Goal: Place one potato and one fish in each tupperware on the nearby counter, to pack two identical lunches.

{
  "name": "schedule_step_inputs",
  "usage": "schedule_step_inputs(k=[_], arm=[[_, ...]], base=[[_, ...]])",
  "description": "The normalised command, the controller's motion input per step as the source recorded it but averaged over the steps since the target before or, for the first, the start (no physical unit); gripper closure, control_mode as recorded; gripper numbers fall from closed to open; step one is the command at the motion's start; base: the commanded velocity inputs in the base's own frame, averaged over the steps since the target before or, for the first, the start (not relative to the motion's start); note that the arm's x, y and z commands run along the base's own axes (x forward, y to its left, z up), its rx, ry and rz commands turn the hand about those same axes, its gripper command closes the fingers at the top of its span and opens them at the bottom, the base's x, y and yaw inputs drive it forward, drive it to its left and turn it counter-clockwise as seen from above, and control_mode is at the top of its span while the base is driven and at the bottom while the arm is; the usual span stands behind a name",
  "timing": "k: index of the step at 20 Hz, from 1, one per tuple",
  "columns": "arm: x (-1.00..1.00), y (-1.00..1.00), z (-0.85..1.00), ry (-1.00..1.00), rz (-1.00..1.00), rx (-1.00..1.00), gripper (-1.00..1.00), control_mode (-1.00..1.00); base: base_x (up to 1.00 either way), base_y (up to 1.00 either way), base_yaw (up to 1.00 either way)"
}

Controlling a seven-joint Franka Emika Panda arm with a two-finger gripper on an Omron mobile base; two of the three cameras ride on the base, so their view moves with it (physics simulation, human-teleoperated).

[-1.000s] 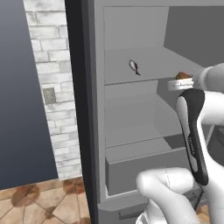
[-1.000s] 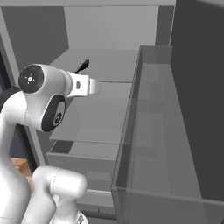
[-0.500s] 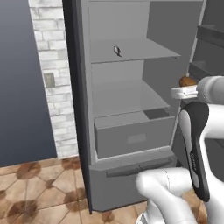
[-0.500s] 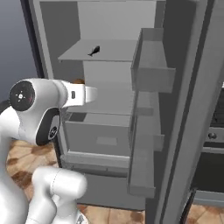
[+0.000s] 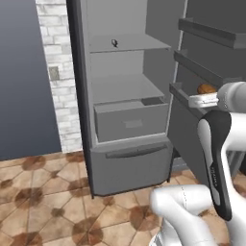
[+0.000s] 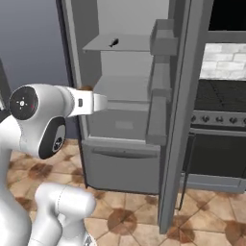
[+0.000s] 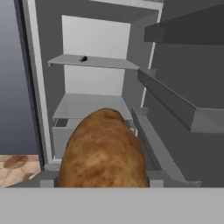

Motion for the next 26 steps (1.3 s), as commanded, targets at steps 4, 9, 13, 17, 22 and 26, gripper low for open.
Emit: schedule_step_inputs(k=[4, 9, 13, 17, 22, 26], arm=[[0.00, 0.00, 0.00, 0.00, 0.00, 0.00, 1.00, 1.00], [0.00, 0.00, 0.00, 0.00, 0.00, 0.00, 1.00, 1.00], [0.00, 0.00, 0.00, 0.00, 0.00, 0.00, 1.00, 1.00], [0.00, 0.00, 0.00, 0.00, 0.00, 0.00, 1.00, 1.00], [0.00, 0.00, 0.00, 0.00, 0.00, 0.00, 1.00, 1.00], [0.00, 0.00, 0.00, 0.00, 0.00, 0.00, 1.00, 1.00]], base=[[-0.99, 0.00, 0.00], [-0.85, -0.04, 0.00], [-0.48, -0.33, 0.00], [-0.08, -0.73, 0.00], [0.00, -1.00, -0.04], [0.00, -1.00, -0.05]])
